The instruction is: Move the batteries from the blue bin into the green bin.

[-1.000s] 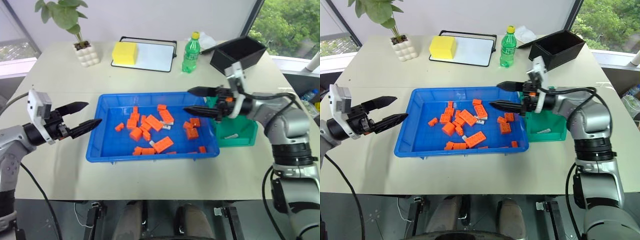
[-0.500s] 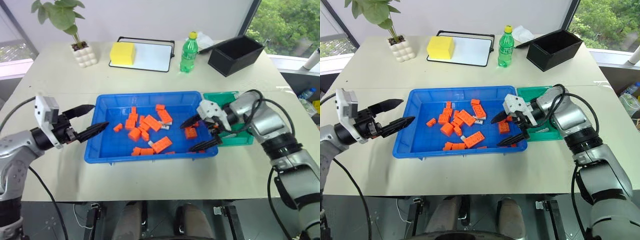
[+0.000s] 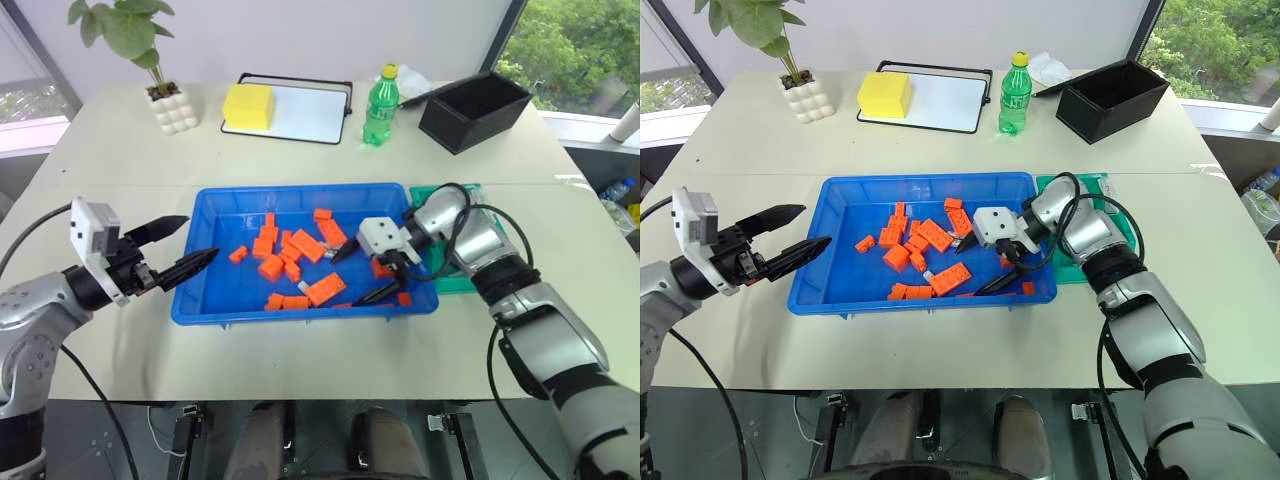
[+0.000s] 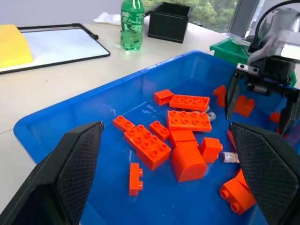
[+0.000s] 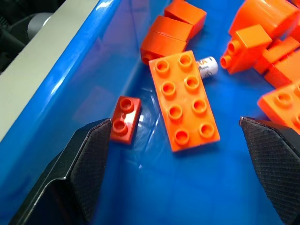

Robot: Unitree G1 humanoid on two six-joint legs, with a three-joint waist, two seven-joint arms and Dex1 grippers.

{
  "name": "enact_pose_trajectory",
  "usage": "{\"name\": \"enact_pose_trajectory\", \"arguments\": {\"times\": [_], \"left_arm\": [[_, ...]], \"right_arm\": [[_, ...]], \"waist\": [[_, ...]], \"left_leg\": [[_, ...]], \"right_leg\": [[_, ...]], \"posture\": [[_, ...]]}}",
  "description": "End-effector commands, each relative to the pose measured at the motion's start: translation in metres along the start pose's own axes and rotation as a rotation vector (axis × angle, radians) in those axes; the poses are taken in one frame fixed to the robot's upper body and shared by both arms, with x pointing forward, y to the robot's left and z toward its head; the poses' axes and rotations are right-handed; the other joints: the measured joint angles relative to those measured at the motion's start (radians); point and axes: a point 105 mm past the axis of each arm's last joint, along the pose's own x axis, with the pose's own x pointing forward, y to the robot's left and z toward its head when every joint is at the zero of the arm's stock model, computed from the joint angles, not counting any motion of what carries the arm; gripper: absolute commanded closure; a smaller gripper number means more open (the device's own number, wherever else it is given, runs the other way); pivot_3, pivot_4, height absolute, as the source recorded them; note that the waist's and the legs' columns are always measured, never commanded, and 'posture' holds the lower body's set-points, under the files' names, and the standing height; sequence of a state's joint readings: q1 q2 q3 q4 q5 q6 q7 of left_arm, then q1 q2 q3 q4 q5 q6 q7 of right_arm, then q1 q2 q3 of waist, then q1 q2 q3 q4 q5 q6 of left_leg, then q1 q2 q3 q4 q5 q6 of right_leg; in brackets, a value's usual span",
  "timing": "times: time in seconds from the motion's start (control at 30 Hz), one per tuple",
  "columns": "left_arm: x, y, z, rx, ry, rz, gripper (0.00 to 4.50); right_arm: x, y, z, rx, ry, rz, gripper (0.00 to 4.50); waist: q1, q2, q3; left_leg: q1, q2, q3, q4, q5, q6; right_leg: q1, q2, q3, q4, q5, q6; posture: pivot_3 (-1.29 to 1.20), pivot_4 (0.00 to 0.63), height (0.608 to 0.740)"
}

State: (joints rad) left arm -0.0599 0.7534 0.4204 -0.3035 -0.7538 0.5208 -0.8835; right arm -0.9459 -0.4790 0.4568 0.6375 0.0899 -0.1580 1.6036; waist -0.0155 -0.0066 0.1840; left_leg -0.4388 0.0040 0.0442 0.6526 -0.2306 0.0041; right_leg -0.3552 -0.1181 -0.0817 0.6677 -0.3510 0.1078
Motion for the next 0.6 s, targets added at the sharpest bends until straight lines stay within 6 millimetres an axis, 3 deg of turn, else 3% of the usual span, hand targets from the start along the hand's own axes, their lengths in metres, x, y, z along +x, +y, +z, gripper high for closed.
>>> {"name": "enact_pose_trajectory", "arguments": {"times": [0.03, 0.3, 0.4, 0.57, 0.6], "left_arm": [[-0.002, -0.002, 0.012, 0.036, -0.034, 0.003, 0.00], [0.001, 0.000, 0.013, 0.036, -0.038, 0.009, 0.00], [0.001, 0.000, 0.015, 0.038, -0.041, 0.014, 0.00], [0.001, 0.003, 0.017, 0.047, -0.047, 0.028, 0.00], [0.001, 0.003, 0.017, 0.048, -0.048, 0.030, 0.00]], "right_arm": [[0.000, -0.011, 0.009, -0.059, -0.001, -0.036, 0.04], [0.014, -0.013, 0.007, -0.091, 0.014, -0.035, 0.04], [0.016, -0.013, 0.005, -0.089, 0.016, -0.032, 0.89], [0.016, -0.012, 0.004, -0.087, 0.014, -0.023, 3.47], [0.016, -0.012, 0.005, -0.088, 0.013, -0.023, 3.79]], "waist": [[0.001, 0.000, 0.000], [0.000, 0.000, 0.000], [-0.001, 0.000, 0.000], [-0.001, 0.000, 0.000], [-0.001, 0.000, 0.000]], "left_leg": [[0.000, 0.000, 0.000, 0.000, 0.000, 0.000], [0.000, 0.000, 0.000, 0.000, 0.000, 0.000], [0.000, 0.000, 0.000, 0.000, 0.000, 0.000], [0.000, 0.000, 0.000, 0.000, 0.000, 0.000], [0.001, 0.000, 0.000, 0.000, 0.000, 0.000]], "right_leg": [[0.000, 0.000, 0.000, 0.000, 0.000, 0.000], [0.000, 0.000, 0.000, 0.000, 0.000, 0.000], [0.000, 0.000, 0.000, 0.000, 0.000, 0.000], [0.000, 0.000, 0.000, 0.000, 0.000, 0.000], [0.000, 0.000, 0.000, 0.000, 0.000, 0.000]], "posture": [[0.00, 0.150, 0.739], [0.00, 0.150, 0.739], [0.00, 0.150, 0.739], [0.00, 0.150, 0.739], [0.00, 0.150, 0.739]]}}
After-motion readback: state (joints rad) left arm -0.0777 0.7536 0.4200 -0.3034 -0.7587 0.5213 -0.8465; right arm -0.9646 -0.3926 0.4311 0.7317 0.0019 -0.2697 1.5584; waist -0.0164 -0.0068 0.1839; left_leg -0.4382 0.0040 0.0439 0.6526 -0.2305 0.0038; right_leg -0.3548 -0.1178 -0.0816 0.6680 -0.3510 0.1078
